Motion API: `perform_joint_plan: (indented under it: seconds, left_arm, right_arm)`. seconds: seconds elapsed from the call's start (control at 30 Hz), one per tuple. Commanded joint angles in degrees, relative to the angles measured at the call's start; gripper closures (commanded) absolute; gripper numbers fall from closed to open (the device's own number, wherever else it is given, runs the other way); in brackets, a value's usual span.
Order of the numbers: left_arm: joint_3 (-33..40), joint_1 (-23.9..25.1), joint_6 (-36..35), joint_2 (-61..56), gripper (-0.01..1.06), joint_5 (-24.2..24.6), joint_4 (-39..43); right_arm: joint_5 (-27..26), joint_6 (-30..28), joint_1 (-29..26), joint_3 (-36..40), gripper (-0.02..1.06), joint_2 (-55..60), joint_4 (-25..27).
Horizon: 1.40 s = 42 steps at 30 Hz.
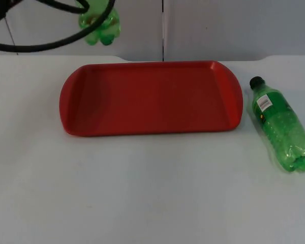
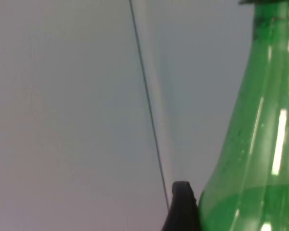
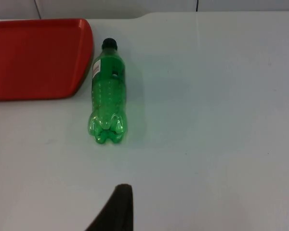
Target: Place the bottle upright on the tray.
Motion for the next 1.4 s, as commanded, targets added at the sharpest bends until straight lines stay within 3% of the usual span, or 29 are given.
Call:
perform_joint_plan:
  seconds: [0.0,0.73,1.37]
  left_arm:
    - [-2.36,-0.02,0.31,3.46,1.05,-1.54,-1.16]
    - [-24.97,-0.02,0.31,30.05,1.05,-4.34,-1.89]
    - [-28.96,-0.02,0.31,39.52,1.05,-5.86,-3.16]
  right_arm:
    - [-0.28,0.12,-0.33,0.11,0.06,-0.15,0.06]
    - [-0.28,0.12,-0.33,0.11,0.06,-0.15,0.06]
    - [-0.28,0.12,-0.33,0.11,0.06,-0.15,0.06]
